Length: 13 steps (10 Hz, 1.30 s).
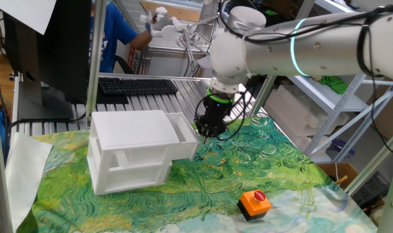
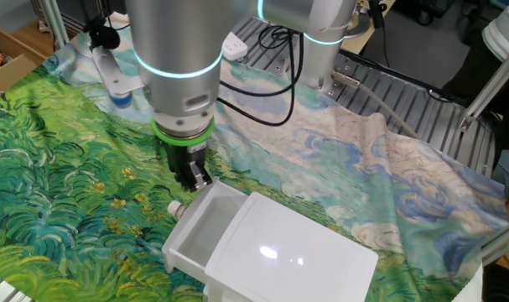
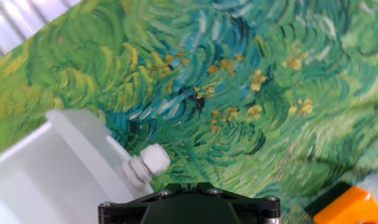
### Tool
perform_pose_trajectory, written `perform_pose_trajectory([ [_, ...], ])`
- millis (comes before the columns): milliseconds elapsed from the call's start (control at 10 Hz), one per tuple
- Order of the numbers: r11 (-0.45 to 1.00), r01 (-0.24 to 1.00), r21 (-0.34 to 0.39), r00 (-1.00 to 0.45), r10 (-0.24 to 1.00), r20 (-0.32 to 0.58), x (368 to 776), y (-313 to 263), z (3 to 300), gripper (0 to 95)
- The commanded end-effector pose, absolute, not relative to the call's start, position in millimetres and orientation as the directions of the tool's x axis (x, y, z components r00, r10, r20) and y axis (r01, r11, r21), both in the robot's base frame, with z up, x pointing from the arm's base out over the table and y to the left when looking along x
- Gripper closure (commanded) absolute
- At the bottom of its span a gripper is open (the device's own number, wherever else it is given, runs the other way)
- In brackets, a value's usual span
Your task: Use the gripper to push and close the drawer
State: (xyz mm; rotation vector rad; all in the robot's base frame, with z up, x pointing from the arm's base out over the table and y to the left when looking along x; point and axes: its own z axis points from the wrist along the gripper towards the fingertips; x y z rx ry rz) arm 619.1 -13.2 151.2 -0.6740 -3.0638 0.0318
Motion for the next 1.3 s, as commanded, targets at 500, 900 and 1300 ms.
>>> perform_pose_trajectory([
  [500,0.974,0.227,0.003,-0.974,0.227,-0.002,620.8,-13.0,151.0,95.0],
  [900,0.990,0.143,0.016,-0.989,0.143,0.038,620.8,-13.0,151.0,95.0],
  [1300,0.980,0.192,0.046,-0.981,0.190,0.041,622.0,-11.8,149.4,95.0],
])
